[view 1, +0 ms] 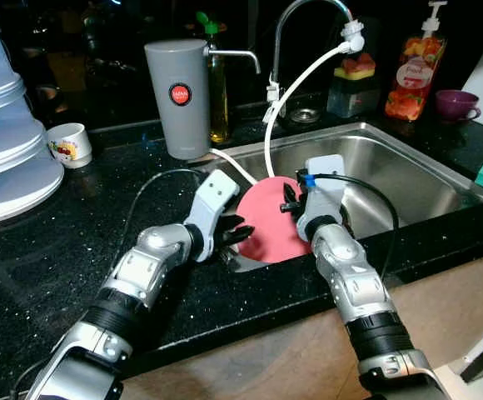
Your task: Kitchen organization
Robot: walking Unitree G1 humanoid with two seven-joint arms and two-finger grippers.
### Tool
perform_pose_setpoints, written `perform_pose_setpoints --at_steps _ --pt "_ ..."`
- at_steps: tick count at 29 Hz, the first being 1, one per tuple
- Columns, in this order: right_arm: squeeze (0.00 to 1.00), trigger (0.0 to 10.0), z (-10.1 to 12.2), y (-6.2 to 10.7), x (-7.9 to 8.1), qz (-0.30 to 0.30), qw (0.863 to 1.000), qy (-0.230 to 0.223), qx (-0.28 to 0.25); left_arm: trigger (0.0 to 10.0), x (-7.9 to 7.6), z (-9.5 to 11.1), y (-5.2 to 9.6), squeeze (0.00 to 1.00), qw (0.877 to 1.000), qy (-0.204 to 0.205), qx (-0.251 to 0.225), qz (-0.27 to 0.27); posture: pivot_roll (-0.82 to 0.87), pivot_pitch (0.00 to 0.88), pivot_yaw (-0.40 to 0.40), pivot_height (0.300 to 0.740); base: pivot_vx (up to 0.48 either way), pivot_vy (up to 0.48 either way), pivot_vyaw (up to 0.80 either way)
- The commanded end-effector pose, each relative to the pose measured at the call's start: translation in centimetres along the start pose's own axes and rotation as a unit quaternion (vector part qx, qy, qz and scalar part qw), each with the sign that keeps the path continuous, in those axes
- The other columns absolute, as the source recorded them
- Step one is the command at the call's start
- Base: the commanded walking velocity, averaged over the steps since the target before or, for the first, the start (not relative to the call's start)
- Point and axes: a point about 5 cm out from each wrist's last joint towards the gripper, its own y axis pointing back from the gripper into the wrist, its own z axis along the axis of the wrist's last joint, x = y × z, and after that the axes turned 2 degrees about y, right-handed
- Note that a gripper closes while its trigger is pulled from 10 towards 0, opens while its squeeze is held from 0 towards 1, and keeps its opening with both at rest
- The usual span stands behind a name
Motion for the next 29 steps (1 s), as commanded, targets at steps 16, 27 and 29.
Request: perform_pose_setpoints --at_steps 16,27,29 --pt "0.0 10.0 3.7 3.0 0.9 0.035 0.972 -0.211 -0.095 10.0 2.4 3.5 6.6 0.0 0.944 0.053 -0.205 0.255 0.0 0.042 0.107 0.74 0.0 0.0 0.0" --pt "0.0 10.0 2.7 4.7 2.9 0.065 0.984 -0.144 -0.079 10.0 2.1 2.2 10.9 0.0 0.926 0.02 -0.182 0.329 0.01 0.06 0.091 0.74 0.0 0.0 0.0" --pt "0.0 10.0 2.7 4.7 3.1 0.071 0.985 -0.132 -0.08 10.0 2.0 2.0 11.1 0.0 0.928 0.017 -0.177 0.327 0.01 0.066 0.084 0.74 0.0 0.0 0.0"
